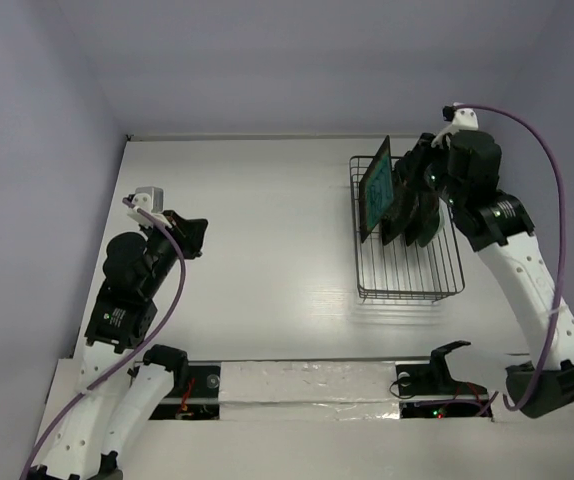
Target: Unload the plates from the dish rack
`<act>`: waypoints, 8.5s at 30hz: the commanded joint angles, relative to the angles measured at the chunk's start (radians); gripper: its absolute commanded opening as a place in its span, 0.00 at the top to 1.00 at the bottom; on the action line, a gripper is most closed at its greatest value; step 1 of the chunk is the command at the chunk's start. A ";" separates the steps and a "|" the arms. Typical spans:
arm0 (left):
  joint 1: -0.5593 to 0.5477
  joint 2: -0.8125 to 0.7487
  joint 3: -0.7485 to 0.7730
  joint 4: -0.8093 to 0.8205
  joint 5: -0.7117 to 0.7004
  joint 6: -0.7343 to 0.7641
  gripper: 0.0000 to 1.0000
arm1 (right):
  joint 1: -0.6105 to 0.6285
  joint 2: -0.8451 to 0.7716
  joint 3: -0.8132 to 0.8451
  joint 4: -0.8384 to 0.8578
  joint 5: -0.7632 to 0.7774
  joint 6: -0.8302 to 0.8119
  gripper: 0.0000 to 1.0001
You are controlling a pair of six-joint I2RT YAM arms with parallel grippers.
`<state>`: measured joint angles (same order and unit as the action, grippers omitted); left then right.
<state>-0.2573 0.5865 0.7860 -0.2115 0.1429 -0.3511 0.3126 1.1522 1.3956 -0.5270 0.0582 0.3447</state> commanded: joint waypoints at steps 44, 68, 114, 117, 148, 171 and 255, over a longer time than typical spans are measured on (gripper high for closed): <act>-0.005 -0.065 -0.068 0.012 -0.147 -0.029 0.53 | 0.022 0.547 0.344 -0.200 0.428 -0.208 1.00; -0.005 -0.077 -0.070 0.026 -0.147 -0.058 0.52 | 0.175 0.294 0.560 -0.086 0.361 -0.130 1.00; -0.005 -0.108 -0.073 0.009 -0.161 -0.046 0.76 | 0.404 1.121 0.497 0.408 -0.001 0.476 0.26; -0.005 -0.108 -0.073 0.006 -0.163 -0.046 0.75 | 0.404 1.113 0.520 0.337 0.022 0.432 0.15; -0.005 -0.105 -0.071 0.006 -0.174 -0.043 0.96 | 0.005 0.235 0.109 -0.090 0.502 -0.095 0.82; -0.005 -0.109 -0.071 0.003 -0.167 -0.042 0.71 | -0.076 0.494 0.170 -0.206 0.394 -0.179 0.57; -0.005 -0.120 -0.080 0.006 -0.152 -0.049 0.71 | 0.345 1.015 0.237 0.773 -0.116 0.694 0.70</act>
<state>-0.2604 0.4782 0.7128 -0.2367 -0.0204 -0.4015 0.6548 2.2017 1.5589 0.1326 -0.0154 1.0286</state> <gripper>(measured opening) 0.288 0.268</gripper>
